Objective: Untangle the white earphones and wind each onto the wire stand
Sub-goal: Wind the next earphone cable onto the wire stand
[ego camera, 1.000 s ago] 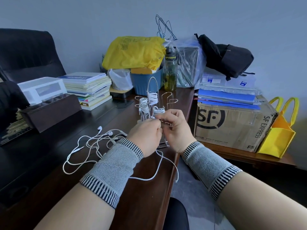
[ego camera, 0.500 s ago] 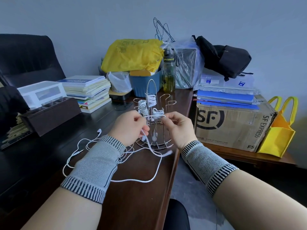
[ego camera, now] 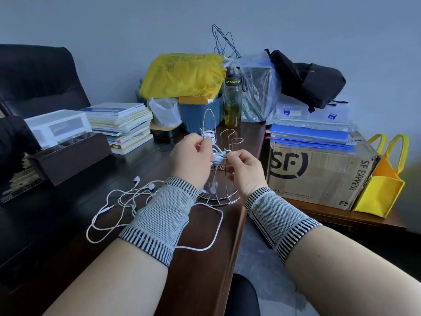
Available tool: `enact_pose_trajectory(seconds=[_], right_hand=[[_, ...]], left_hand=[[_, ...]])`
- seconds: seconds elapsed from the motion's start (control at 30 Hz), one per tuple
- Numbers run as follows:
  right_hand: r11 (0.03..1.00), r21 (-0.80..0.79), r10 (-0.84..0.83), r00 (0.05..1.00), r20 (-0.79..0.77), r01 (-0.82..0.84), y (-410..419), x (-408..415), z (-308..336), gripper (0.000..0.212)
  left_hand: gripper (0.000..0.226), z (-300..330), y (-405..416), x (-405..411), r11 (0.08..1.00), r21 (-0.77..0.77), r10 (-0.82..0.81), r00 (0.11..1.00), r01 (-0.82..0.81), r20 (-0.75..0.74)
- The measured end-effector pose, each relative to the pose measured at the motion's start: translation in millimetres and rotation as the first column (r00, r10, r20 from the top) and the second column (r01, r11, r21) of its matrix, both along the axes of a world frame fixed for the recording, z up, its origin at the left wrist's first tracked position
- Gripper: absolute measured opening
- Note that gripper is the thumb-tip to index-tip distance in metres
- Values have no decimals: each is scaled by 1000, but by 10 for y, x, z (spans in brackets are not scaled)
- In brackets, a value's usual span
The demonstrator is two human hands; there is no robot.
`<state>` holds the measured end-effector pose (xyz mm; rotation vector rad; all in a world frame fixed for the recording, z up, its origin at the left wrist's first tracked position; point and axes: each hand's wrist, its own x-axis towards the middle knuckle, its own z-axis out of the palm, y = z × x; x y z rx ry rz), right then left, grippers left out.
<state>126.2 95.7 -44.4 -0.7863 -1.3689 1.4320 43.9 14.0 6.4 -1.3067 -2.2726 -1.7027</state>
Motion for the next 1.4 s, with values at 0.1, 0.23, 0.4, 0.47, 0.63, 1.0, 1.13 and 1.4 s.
enact_pose_trajectory(seconds=[0.1,0.23,0.4,0.47,0.63,1.0,1.13,1.4], right_hand=[[999,32,-3,1000,5,3,9,16,-11,26],[1000,-26,-7,1000,13,7,20,-1,-3,25],[997,-48,-61,992,111,67,88,-24,40,23],[995,-24,-90,981,174,96,101,-29,70,25],[990,-3,-133,948,290,140,141,-82,111,36],[992,19,-127,969,212,126,117,-42,38,23],[945,328,-83,972,221,6,15,102,-51,23],[732,664,-134,925,357,-150,-100,138,-163,38]], left_hand=[[31,20,-36,32,981,60,-180,979,186,-95],[35,34,26,-20,998,38,-42,990,47,-135],[51,23,2,-57,927,-244,154,884,-284,-442],[51,-13,7,-58,900,-306,138,869,-310,-474],[43,-85,-5,-22,881,-370,93,873,-296,-479],[42,-220,-223,19,910,-407,-53,952,-78,-301],[30,-256,-269,10,899,-439,-145,949,8,-281],[15,-208,-249,33,852,-524,-240,890,1,-389]])
